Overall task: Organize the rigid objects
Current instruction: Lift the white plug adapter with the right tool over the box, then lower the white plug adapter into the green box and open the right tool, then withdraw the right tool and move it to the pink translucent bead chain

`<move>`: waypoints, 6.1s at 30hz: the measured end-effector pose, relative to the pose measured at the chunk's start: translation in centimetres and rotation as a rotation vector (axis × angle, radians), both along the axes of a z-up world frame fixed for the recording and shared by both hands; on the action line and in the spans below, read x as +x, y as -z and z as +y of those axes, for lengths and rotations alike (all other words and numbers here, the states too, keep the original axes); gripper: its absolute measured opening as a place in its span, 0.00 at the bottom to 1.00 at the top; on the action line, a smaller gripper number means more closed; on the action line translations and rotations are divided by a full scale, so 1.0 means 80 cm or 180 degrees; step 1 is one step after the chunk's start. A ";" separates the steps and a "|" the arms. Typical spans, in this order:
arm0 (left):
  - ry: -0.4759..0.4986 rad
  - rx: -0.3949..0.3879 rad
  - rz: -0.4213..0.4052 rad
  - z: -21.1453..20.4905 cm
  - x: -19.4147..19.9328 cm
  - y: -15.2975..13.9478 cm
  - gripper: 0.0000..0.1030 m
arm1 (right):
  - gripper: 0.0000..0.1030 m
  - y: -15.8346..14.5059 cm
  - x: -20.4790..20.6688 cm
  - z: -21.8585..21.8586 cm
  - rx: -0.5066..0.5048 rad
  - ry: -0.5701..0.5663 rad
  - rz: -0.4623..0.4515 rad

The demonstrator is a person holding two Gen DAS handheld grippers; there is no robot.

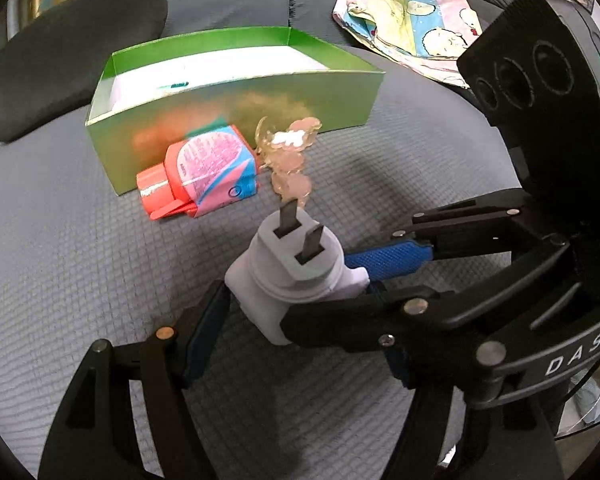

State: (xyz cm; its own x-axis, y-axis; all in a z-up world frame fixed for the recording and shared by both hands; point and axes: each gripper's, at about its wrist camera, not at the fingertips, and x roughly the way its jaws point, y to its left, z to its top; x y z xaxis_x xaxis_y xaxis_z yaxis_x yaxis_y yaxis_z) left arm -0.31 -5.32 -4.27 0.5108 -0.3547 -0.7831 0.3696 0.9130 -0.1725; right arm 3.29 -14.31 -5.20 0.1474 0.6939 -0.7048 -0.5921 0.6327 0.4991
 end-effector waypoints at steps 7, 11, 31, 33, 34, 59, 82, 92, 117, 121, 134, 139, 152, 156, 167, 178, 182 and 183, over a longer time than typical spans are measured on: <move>0.0086 0.0129 -0.0205 -0.022 0.009 -0.040 0.67 | 0.38 -0.037 -0.008 -0.018 0.0091 0.0060 -0.0203; 0.0137 0.0206 -0.0352 -0.027 0.010 -0.065 0.67 | 0.38 -0.061 -0.010 -0.030 0.0134 0.0099 -0.0343; 0.0206 0.0407 -0.0865 -0.046 0.068 -0.156 0.67 | 0.38 -0.157 0.025 -0.057 0.0251 0.0222 -0.0938; 0.0207 0.0411 -0.0903 -0.045 0.073 -0.160 0.67 | 0.38 -0.165 0.031 -0.056 0.0250 0.0224 -0.0997; 0.0205 0.0412 -0.0914 -0.045 0.073 -0.162 0.67 | 0.38 -0.166 0.032 -0.057 0.0252 0.0225 -0.1009; 0.0069 0.0276 -0.0636 -0.032 0.174 -0.129 0.67 | 0.38 -0.136 0.147 -0.043 0.0228 0.0245 -0.0843; 0.0052 0.0214 -0.0366 -0.023 0.235 -0.085 0.59 | 0.36 -0.079 0.217 -0.017 0.0154 0.0267 -0.0562; -0.0313 0.0263 -0.0198 -0.002 0.245 -0.078 0.97 | 0.42 -0.066 0.234 -0.047 0.0070 0.0819 -0.0447; -0.0878 0.0190 -0.0336 0.030 0.140 -0.111 0.99 | 0.75 -0.111 0.111 -0.103 -0.0289 0.1076 -0.0911; -0.1036 0.0041 -0.0243 0.041 0.111 -0.109 0.99 | 0.79 -0.106 0.087 -0.105 -0.0268 0.1038 -0.0797; -0.1438 -0.0291 0.0267 0.069 0.022 -0.051 0.99 | 0.81 -0.065 0.032 -0.111 -0.0211 0.0958 -0.0415; -0.1466 -0.0358 0.0380 0.063 0.008 -0.032 0.99 | 0.81 -0.045 0.024 -0.112 -0.0161 0.0990 -0.0275; -0.1401 -0.0066 0.0238 0.020 0.031 -0.031 0.99 | 0.81 -0.030 0.042 -0.120 -0.0009 0.1043 -0.0148; -0.1358 -0.0034 0.0222 0.007 0.047 -0.029 0.99 | 0.81 -0.030 0.057 -0.119 0.0006 0.1002 -0.0171; -0.1453 -0.0071 0.0325 -0.006 0.070 -0.016 0.99 | 0.81 -0.018 0.092 -0.109 0.0006 0.0890 -0.0176; -0.1473 -0.0073 0.0329 -0.012 0.084 -0.009 0.99 | 0.81 -0.014 0.113 -0.097 -0.0015 0.0764 -0.0220; -0.1480 -0.0074 0.0336 -0.013 0.090 -0.005 0.99 | 0.81 -0.008 0.118 -0.095 -0.0026 0.0727 -0.0198; -0.1478 -0.0075 0.0337 -0.015 0.094 -0.004 0.99 | 0.81 -0.006 0.120 -0.093 -0.0029 0.0717 -0.0190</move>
State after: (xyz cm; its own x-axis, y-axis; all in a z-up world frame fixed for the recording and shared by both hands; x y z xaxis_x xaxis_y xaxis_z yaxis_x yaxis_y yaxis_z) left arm 7.17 -6.55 -3.97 0.5373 -0.1262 -0.8339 -0.0974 0.9729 -0.2100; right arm 12.88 -21.78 -4.72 0.3395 0.6324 -0.6963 -0.4637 0.7566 0.4610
